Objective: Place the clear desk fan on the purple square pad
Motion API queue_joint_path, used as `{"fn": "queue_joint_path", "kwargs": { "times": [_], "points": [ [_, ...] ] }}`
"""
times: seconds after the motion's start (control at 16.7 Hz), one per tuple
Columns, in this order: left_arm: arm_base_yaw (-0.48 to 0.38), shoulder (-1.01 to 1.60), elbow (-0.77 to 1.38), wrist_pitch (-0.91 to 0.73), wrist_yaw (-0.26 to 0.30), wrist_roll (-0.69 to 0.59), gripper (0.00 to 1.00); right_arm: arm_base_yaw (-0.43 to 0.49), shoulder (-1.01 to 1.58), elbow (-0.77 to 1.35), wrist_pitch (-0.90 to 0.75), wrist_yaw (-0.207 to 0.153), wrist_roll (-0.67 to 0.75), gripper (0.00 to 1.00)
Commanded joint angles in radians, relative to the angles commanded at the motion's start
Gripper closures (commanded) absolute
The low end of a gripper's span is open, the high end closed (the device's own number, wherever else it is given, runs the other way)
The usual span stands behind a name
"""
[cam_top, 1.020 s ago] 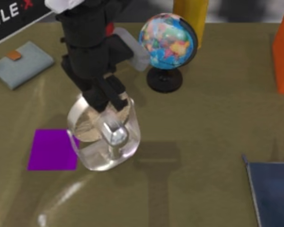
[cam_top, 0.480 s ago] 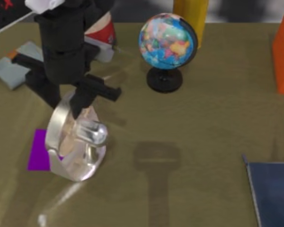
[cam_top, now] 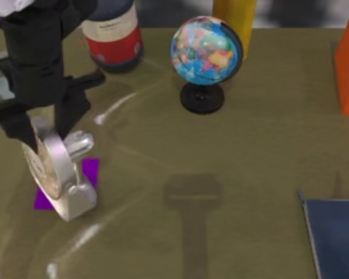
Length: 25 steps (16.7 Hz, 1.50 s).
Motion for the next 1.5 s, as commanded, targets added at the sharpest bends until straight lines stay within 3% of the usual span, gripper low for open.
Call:
{"fn": "queue_joint_path", "kwargs": {
  "times": [0.3, 0.54, 0.72, 1.02, 1.5],
  "points": [
    [0.065, -0.053, -0.056, 0.056, 0.036, -0.503, 1.00, 0.000, 0.000, 0.000, 0.000, 0.000, 0.000, 0.00],
    [0.102, -0.084, -0.076, 0.108, 0.071, -0.730, 1.00, 0.000, 0.000, 0.000, 0.000, 0.000, 0.000, 0.00],
    [0.112, -0.093, -0.078, 0.128, 0.085, -0.790, 1.00, 0.000, 0.000, 0.000, 0.000, 0.000, 0.000, 0.00],
    [0.107, -0.089, -0.080, 0.129, 0.083, -0.787, 1.00, 0.000, 0.000, 0.000, 0.000, 0.000, 0.000, 0.00],
    [0.118, -0.079, -0.199, 0.263, 0.084, -0.784, 1.00, 0.000, 0.000, 0.000, 0.000, 0.000, 0.000, 0.00]
  ]
}}
